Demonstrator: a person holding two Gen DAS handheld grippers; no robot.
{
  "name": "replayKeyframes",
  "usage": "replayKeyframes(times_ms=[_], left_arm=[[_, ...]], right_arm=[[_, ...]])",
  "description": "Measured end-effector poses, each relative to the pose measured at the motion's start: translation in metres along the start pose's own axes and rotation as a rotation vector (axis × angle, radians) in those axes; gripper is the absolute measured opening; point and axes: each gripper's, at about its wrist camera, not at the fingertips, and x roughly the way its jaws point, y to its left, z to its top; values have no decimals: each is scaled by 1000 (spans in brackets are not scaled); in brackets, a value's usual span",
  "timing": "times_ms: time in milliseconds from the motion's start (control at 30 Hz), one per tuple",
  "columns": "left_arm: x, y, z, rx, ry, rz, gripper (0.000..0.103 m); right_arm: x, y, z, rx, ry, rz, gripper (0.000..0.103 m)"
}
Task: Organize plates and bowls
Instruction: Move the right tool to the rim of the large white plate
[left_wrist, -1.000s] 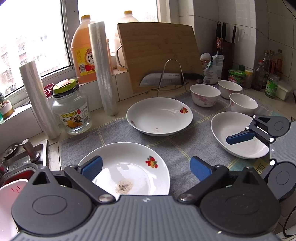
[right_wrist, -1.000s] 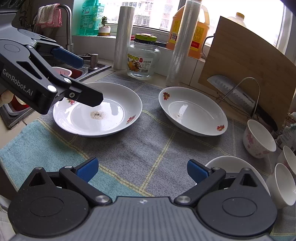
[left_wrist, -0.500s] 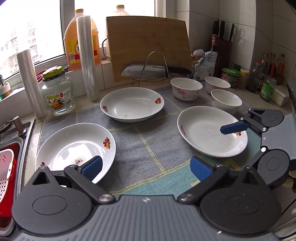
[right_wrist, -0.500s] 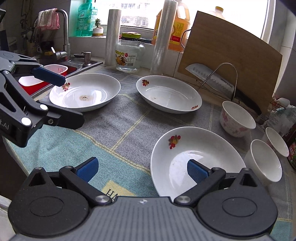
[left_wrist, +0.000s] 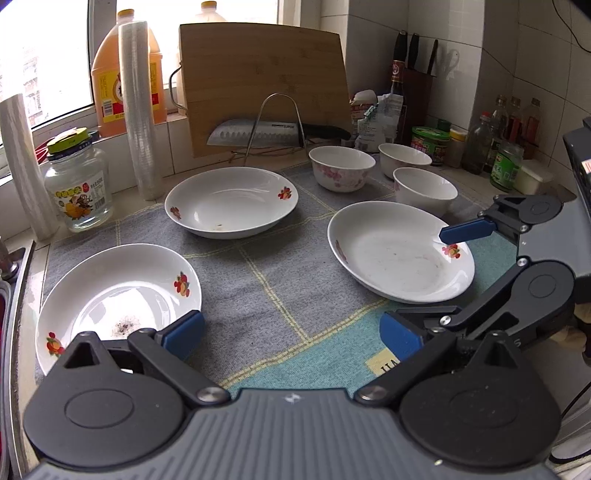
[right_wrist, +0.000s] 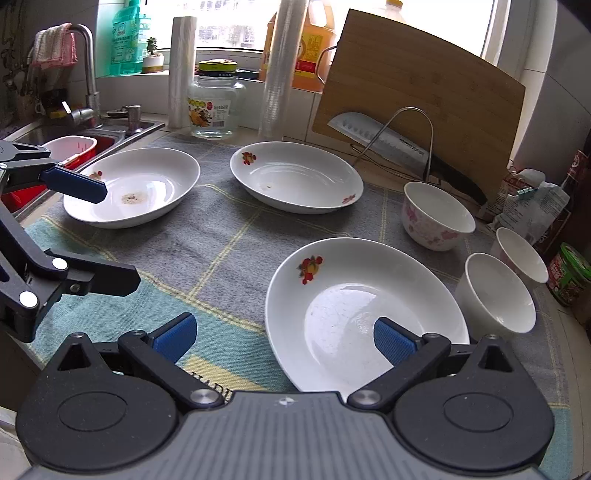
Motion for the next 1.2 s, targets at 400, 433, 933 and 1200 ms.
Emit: replayKeyframes(times_ms=[400, 433, 933, 1200], left_arm=[[44, -25, 3, 113, 43, -127, 101], [48, -28, 4, 118, 48, -129, 101], [102, -87, 11, 110, 155, -69, 101], [110, -98, 9, 114, 184, -69, 102]], right_arm=[[-5, -50, -2, 152, 42, -177, 103], [-3, -56, -3, 160, 44, -175, 103], [29, -145, -29, 197, 81, 67, 103], [60, -160, -37, 242, 147, 207, 103]])
